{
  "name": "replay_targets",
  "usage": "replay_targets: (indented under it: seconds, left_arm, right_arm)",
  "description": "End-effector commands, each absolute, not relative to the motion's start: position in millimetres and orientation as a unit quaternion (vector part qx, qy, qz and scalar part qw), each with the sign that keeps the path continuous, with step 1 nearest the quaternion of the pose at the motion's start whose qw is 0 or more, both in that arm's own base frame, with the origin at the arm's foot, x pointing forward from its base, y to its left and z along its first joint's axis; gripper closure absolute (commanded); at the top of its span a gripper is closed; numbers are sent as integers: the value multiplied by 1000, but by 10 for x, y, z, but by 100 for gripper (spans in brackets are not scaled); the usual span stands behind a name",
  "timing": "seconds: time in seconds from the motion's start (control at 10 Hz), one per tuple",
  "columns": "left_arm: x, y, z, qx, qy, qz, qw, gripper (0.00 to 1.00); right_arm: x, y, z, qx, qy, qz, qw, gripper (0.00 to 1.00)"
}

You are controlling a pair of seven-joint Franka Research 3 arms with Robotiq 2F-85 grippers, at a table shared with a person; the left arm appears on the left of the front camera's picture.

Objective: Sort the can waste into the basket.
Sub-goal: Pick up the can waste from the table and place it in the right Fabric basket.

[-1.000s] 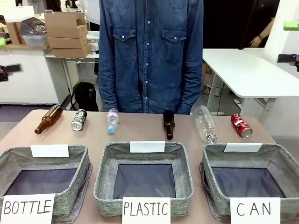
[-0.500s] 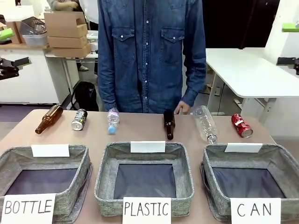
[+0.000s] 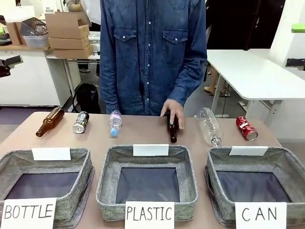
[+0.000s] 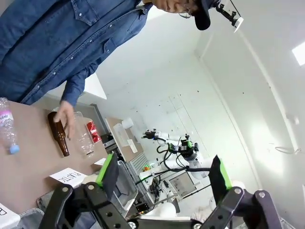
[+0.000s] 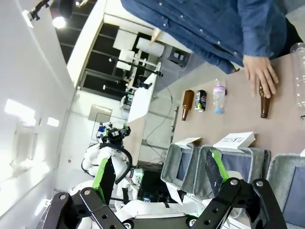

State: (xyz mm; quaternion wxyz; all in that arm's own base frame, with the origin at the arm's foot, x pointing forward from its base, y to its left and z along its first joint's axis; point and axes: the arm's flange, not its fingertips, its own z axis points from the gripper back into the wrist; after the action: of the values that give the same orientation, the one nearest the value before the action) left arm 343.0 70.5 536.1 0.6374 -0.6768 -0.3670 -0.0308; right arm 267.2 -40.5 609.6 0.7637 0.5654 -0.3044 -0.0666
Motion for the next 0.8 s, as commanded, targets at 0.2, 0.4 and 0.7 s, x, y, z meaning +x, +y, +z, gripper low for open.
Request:
replay_targets:
  seconds: [0.2, 0.4, 0.7]
  left_arm:
    - [3447, 682, 5377, -687, -366, -25, 628, 0]
    - [3447, 682, 5377, -687, -366, -25, 628, 0]
    - [3447, 682, 5377, -687, -366, -25, 628, 0]
  right_arm:
    - [2915, -390, 5821, 211, -242, -124, 939, 0]
    - [2891, -559, 5766, 125, -200, -164, 958, 0]
    - [2703, -781, 5940, 169, -349, -228, 893, 0]
